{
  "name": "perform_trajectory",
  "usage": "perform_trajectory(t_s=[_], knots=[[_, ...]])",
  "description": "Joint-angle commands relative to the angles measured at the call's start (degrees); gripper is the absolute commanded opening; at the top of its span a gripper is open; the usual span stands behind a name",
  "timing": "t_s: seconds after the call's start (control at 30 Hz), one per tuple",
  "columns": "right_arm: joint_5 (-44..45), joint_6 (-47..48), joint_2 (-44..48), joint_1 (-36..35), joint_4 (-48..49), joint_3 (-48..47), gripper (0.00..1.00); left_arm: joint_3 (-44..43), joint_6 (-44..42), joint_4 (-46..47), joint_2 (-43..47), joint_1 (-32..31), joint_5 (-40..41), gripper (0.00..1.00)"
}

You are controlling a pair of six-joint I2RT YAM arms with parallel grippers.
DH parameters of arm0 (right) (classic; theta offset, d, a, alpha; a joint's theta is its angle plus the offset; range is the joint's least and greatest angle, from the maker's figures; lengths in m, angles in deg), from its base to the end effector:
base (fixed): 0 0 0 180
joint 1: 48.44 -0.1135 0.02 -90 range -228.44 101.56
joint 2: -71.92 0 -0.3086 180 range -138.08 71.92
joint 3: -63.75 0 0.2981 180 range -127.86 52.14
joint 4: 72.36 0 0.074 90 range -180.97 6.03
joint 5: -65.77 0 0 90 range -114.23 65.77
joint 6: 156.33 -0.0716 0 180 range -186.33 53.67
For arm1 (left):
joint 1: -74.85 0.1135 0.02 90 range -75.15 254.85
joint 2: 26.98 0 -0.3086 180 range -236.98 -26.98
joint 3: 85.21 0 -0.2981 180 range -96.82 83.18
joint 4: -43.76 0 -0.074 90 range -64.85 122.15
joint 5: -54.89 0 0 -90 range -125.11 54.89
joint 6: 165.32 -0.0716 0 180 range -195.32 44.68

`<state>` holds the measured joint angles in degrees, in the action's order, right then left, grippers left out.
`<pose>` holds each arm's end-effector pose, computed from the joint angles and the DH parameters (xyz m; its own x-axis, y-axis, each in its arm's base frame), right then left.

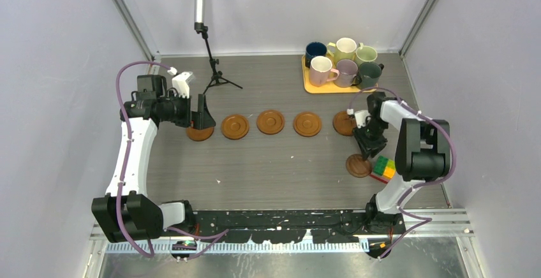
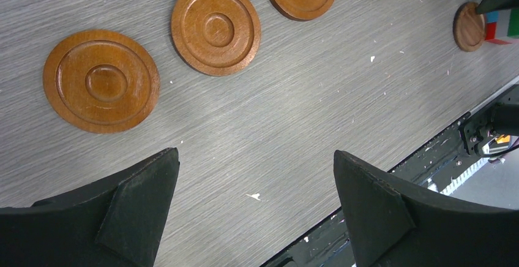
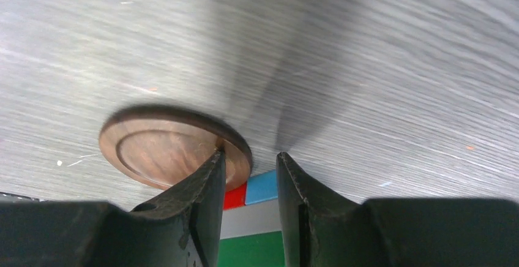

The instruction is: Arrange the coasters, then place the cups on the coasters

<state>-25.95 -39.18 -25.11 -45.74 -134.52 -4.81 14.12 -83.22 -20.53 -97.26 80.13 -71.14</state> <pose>0.3180 -0.0128 0.1321 -0.9104 -0.4137 -0.0039 -0.4136 0.9099 0.0317 0.2895 -0.0155 0.3512 -0.7597 0.0414 -0.6489 0.3787 0.8394 -0.3898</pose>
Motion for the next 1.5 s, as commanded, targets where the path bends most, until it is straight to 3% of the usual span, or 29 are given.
perform_trajectory(t_s=[0.0, 0.2, 1.07, 1.47], knots=[[8.8, 3.71, -7.56, 6.83, 11.08, -3.21, 0.39, -0.69, -0.27, 1.89, 0.39, 0.3, -0.2, 1.0], [6.95, 1.87, -10.95, 11.17, 11.07, -10.33, 0.39, -0.26, -0.51, 1.97, 0.66, 0.29, 0.03, 1.0], [5.74, -3.71, -25.05, 13.9, 11.97, -33.49, 0.39, -0.2, -1.42, 1.45, 0.27, 0.28, 0.47, 1.0], [2.59, -4.32, -18.78, 14.2, 8.5, -34.68, 0.43, -0.63, -2.44, 0.39, -0.26, 0.27, 0.06, 1.0]])
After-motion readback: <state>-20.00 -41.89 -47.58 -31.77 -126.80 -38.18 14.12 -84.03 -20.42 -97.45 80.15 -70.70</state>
